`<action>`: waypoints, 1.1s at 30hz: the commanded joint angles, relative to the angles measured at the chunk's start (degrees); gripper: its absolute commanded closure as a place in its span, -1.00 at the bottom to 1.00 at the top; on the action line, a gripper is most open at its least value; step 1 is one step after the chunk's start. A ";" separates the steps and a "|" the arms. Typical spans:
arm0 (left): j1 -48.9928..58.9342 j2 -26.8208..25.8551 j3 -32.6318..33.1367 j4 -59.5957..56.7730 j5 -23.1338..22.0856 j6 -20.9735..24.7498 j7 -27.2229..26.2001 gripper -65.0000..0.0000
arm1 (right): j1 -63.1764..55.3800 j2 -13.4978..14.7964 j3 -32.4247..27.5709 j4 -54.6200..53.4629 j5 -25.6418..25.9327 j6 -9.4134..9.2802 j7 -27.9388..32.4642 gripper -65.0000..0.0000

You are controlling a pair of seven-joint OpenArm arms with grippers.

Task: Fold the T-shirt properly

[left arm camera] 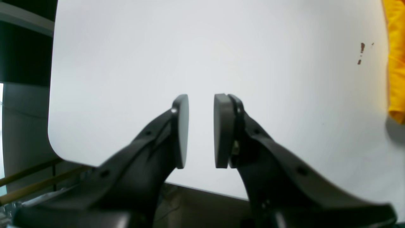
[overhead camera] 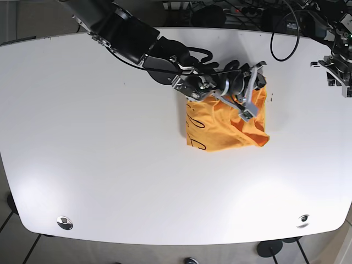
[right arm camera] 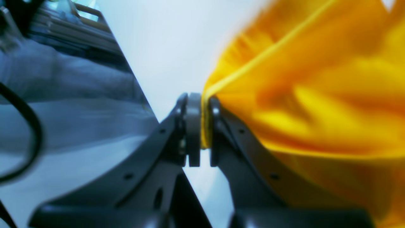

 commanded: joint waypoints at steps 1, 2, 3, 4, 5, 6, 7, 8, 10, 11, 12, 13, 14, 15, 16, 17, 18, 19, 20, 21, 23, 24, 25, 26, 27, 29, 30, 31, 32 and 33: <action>-0.16 -0.91 -0.03 1.04 -0.48 0.05 -0.94 0.65 | 2.96 -2.46 -1.05 0.85 0.92 0.86 1.12 0.94; -0.16 -0.82 -0.03 1.04 -0.48 0.05 -0.94 0.65 | 3.49 -2.89 -1.22 0.76 0.92 0.86 1.12 0.94; -0.16 -0.82 -0.03 1.04 -0.48 0.05 -0.94 0.65 | 3.66 -2.89 -1.22 0.76 0.92 0.86 1.12 0.90; -0.16 -0.82 -0.03 1.04 -0.48 0.05 -0.94 0.65 | 4.10 -2.89 -1.31 0.76 1.10 0.86 1.12 0.78; -0.16 -0.82 -0.03 1.04 -0.48 0.05 -0.94 0.65 | 4.19 -2.89 -1.31 0.76 1.10 0.86 1.12 0.58; -0.16 -0.82 0.06 1.12 -0.48 0.05 -0.94 0.65 | 4.19 -2.89 -1.31 0.76 1.10 0.86 1.12 0.15; -0.16 -0.82 0.06 1.12 -0.48 0.05 -0.94 0.65 | 4.19 -2.89 -1.31 0.76 1.10 0.86 1.12 -0.21; -0.16 -0.82 0.24 1.12 -0.48 0.05 -0.94 0.65 | 4.19 -2.89 -1.31 0.76 1.10 0.86 1.12 -0.55; -0.25 -0.82 1.82 1.21 -0.57 0.05 -0.94 0.65 | 3.92 -2.89 -1.40 1.20 1.10 0.86 1.12 -1.00; -0.25 -0.82 3.05 1.48 -0.57 0.05 -0.94 0.65 | 3.92 -2.89 -1.05 1.82 1.19 0.86 1.12 -0.93; -0.25 -0.82 4.10 1.83 -0.66 0.05 -0.94 0.65 | 3.92 -2.89 -0.70 2.79 1.27 0.86 1.12 -0.82; -0.25 -0.82 5.51 2.62 -0.66 0.05 -0.94 0.65 | 3.92 -1.93 0.89 3.93 1.27 0.86 1.12 -0.72; -0.25 -0.74 7.62 3.76 -0.66 0.05 -0.94 0.65 | 3.92 -0.26 2.82 5.51 1.27 0.86 1.12 -0.65; -0.25 -0.12 10.35 4.64 -0.66 0.05 -0.94 0.65 | 3.84 1.14 4.67 7.18 1.27 0.86 1.12 -0.57; -0.25 0.93 12.72 5.17 -0.66 0.05 -0.94 0.65 | 3.84 2.46 6.42 8.59 1.27 0.86 1.12 -0.51; -0.25 1.55 15.00 5.43 -0.66 0.05 -0.94 0.65 | 3.84 4.04 8.18 9.47 1.27 0.86 1.12 -0.45; -0.43 1.81 17.03 5.52 -0.66 0.05 -0.94 0.65 | 3.84 5.45 9.94 9.56 1.27 0.86 1.12 -0.40; -0.60 2.08 18.87 5.43 -0.66 0.05 -0.94 0.65 | 3.92 6.68 12.31 9.47 1.19 0.86 1.12 -0.32; -0.95 2.78 21.33 5.43 -0.66 0.05 -0.94 0.65 | 3.92 7.82 14.69 9.29 0.92 0.86 1.20 -0.24; -1.30 3.92 24.06 5.43 -0.66 0.05 -0.85 0.65 | 3.92 9.32 17.15 8.76 0.92 0.86 1.20 -0.15; -1.22 6.03 28.81 5.43 -0.66 0.05 -0.59 0.65 | 4.10 12.04 21.02 5.86 0.83 0.86 1.47 0.18; -0.60 7.53 31.00 5.17 -0.48 0.05 -0.59 0.65 | 4.36 13.01 21.98 3.67 -0.75 0.86 1.56 0.42; -0.16 8.23 31.97 5.08 -0.22 0.05 -0.59 0.65 | 5.16 13.10 22.42 2.35 -3.03 0.86 1.56 0.57; 0.28 8.58 32.68 5.08 -0.13 0.05 -0.59 0.65 | 5.59 13.01 22.60 1.29 -5.85 0.86 1.56 0.70; 0.63 8.76 33.03 5.08 -0.30 0.05 -0.59 0.65 | 5.59 12.75 22.60 0.50 -8.66 1.21 1.56 0.80; 2.48 8.32 33.11 4.90 -0.13 0.05 -0.59 0.65 | 5.51 10.37 22.69 -1.52 -13.41 1.57 1.56 0.83; 2.74 7.44 33.03 4.11 -0.13 0.05 -0.59 0.65 | 5.42 8.79 22.69 -3.81 -17.01 1.57 2.26 0.83; 3.27 6.74 33.03 3.59 -0.13 0.05 -0.59 0.65 | 5.42 7.65 22.69 -4.86 -19.21 1.57 3.58 0.83; 3.88 5.86 33.03 3.41 -0.13 0.05 -0.59 0.65 | 5.24 6.77 22.60 -5.92 -20.70 1.65 4.90 0.83; 4.41 4.80 32.94 3.32 -0.13 0.05 -0.59 0.65 | 4.80 5.45 22.60 -7.41 -22.02 1.65 6.74 0.83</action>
